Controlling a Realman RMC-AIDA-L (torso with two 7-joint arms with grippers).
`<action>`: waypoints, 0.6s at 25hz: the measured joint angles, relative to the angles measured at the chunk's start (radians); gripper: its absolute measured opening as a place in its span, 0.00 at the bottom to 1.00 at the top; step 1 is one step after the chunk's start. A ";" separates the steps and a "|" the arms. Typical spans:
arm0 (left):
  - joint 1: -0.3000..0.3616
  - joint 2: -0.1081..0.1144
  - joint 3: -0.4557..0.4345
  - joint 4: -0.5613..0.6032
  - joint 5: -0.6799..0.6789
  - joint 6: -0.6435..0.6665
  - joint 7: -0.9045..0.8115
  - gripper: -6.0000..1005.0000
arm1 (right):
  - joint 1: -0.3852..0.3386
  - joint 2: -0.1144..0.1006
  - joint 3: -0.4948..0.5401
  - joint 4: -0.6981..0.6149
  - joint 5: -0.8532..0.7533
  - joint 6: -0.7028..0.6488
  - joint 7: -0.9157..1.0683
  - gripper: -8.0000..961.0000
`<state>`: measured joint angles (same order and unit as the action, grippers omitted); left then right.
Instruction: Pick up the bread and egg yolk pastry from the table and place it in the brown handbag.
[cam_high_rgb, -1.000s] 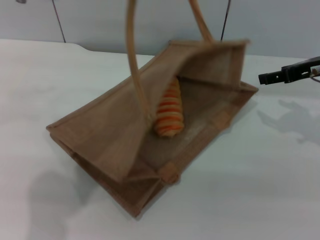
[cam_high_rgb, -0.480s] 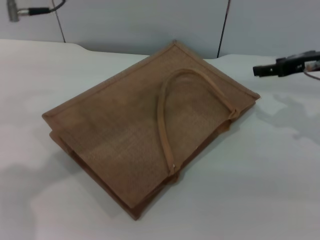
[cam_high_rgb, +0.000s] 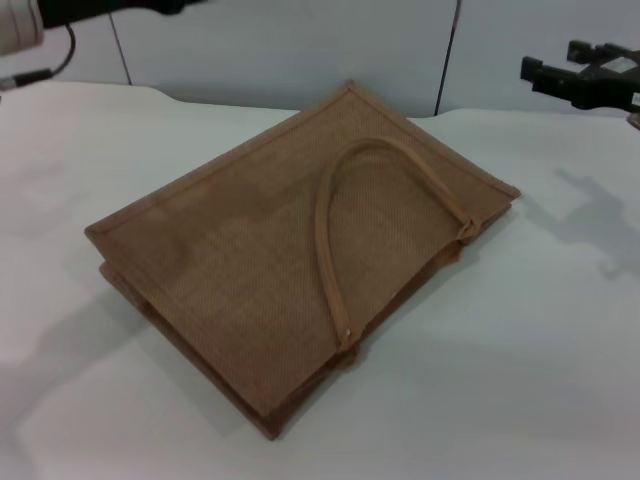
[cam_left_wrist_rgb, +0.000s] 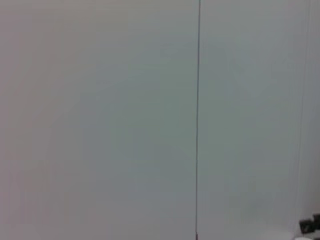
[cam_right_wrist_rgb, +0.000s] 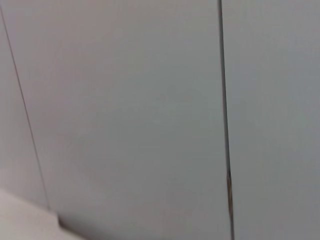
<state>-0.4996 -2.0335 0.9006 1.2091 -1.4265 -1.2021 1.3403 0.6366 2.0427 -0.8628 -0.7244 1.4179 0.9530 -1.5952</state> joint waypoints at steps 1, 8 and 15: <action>0.000 0.000 0.000 -0.030 -0.024 0.003 0.042 0.73 | -0.010 0.000 0.000 0.022 0.066 0.000 -0.077 0.83; 0.025 0.000 0.000 -0.154 -0.155 0.039 0.284 0.73 | -0.033 -0.004 0.017 0.220 0.372 -0.014 -0.475 0.83; 0.030 -0.004 0.000 -0.319 -0.307 0.087 0.539 0.73 | -0.043 -0.005 0.028 0.352 0.634 -0.060 -0.838 0.83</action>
<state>-0.4699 -2.0378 0.9005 0.8905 -1.7331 -1.1150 1.8797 0.5935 2.0375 -0.8350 -0.3722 2.0522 0.8925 -2.4335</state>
